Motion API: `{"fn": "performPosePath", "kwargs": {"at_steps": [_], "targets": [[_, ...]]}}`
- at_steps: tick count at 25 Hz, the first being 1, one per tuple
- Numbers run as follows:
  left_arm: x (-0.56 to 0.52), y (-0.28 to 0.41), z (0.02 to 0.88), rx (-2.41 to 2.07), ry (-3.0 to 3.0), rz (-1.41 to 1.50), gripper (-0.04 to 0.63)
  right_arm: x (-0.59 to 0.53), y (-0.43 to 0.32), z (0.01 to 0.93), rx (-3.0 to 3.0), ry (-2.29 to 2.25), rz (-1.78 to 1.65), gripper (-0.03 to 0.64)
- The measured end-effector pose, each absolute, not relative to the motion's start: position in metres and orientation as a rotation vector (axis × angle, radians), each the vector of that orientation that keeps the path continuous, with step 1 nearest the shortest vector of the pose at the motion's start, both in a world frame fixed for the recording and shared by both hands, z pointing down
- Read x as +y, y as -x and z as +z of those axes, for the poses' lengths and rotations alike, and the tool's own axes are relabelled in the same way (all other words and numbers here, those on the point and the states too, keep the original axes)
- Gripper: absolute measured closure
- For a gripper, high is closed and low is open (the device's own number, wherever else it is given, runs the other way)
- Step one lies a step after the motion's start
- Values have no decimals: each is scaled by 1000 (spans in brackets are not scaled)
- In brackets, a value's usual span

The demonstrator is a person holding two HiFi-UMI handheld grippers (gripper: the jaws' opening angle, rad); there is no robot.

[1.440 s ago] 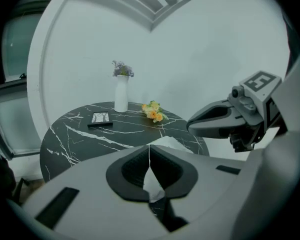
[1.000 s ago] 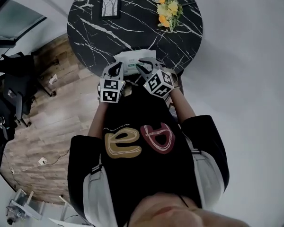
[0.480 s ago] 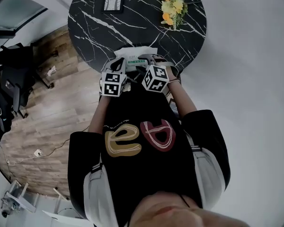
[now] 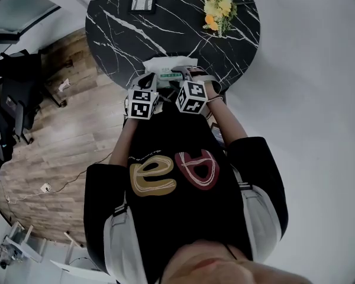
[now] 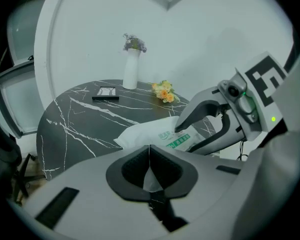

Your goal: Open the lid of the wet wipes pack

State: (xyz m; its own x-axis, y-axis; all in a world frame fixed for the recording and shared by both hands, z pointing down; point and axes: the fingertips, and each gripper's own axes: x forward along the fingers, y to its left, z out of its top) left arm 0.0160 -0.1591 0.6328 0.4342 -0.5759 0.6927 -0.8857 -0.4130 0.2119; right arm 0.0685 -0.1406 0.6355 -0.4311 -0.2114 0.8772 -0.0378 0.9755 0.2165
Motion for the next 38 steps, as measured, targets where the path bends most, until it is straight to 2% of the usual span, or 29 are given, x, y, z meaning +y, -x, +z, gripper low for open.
{"fn": "performPosePath", "kwargs": {"at_steps": [38], "targets": [[-162,-17,645,-1217,-2171,771,577,-150,-68,627,-2101,-112,163,446]]}}
